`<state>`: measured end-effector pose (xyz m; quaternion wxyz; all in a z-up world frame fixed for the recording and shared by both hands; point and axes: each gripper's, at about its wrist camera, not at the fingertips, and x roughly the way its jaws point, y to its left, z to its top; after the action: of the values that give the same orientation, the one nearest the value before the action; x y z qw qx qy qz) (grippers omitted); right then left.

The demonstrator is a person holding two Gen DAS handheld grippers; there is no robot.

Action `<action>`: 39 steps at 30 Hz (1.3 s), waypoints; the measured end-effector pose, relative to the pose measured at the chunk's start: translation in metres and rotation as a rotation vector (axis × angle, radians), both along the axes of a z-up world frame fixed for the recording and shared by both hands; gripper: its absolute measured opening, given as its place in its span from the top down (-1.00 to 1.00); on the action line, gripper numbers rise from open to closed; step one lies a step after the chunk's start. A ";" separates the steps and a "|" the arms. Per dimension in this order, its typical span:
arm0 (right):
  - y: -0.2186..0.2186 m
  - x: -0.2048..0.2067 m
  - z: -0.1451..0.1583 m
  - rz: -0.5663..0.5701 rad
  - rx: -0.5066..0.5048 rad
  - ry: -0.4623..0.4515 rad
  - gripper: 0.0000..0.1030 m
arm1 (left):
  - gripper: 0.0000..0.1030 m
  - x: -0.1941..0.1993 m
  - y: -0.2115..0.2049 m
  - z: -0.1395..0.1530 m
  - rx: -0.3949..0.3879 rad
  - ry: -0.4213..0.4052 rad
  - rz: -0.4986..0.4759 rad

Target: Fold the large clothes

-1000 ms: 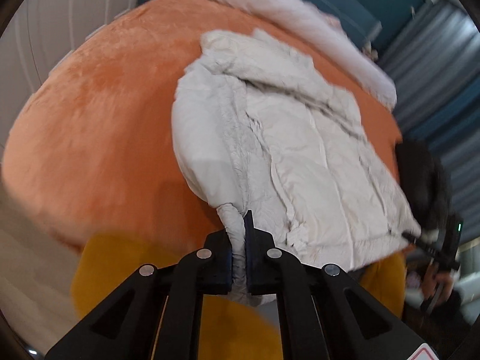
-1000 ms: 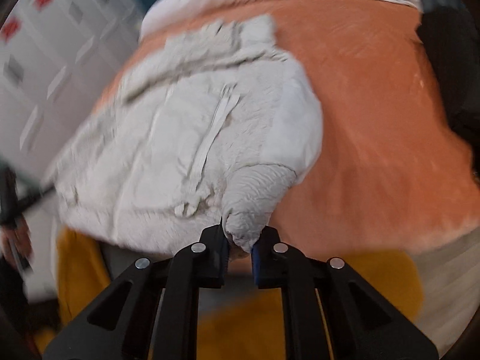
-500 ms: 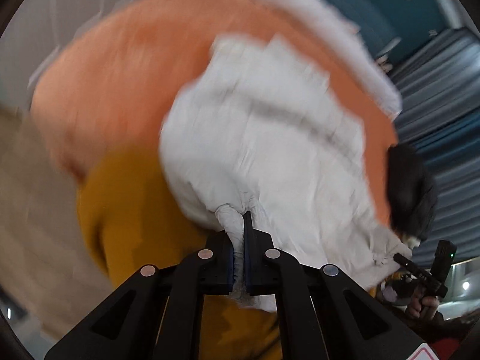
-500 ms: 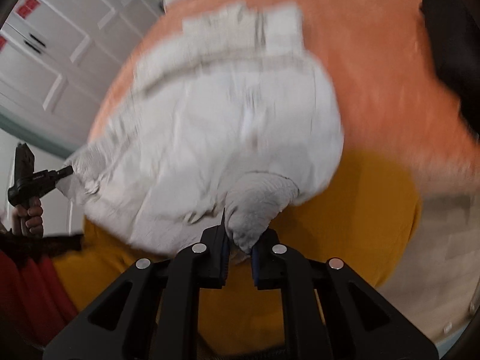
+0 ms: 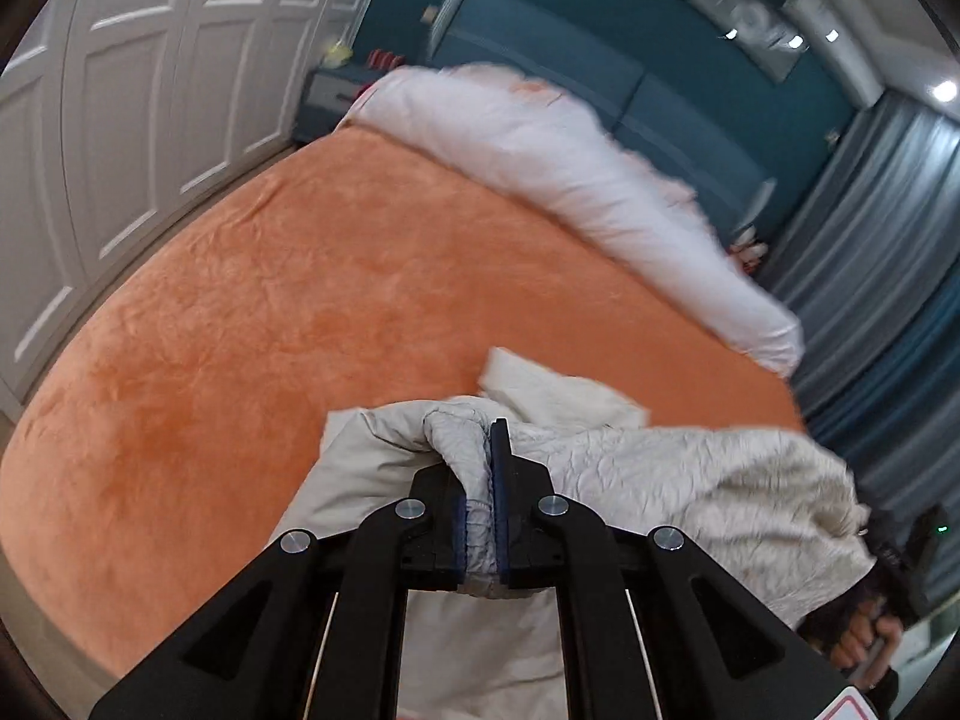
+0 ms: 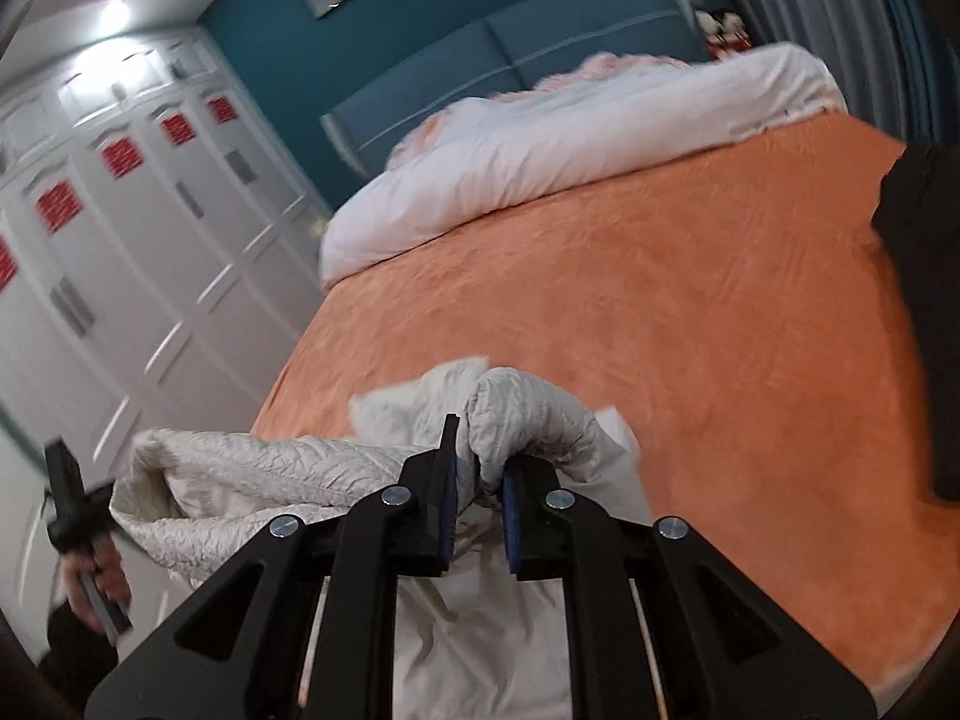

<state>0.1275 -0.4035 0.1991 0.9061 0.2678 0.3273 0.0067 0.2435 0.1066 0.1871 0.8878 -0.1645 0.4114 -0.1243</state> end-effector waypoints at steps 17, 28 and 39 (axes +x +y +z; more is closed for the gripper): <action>0.014 0.004 0.000 -0.077 -0.146 -0.122 0.18 | -0.07 0.029 0.026 0.015 0.062 -0.236 0.170; 0.170 0.044 -0.058 0.302 -0.482 -0.040 0.34 | -0.26 -0.022 -0.148 -0.060 0.373 -0.188 -0.318; 0.053 0.102 -0.117 0.046 -0.409 0.167 0.53 | -0.49 0.066 -0.125 -0.127 0.376 -0.058 -0.097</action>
<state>0.2299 -0.3500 0.0821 0.9110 0.0705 0.4017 -0.0614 0.3098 -0.0187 0.0604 0.9074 0.0280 0.4089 -0.0927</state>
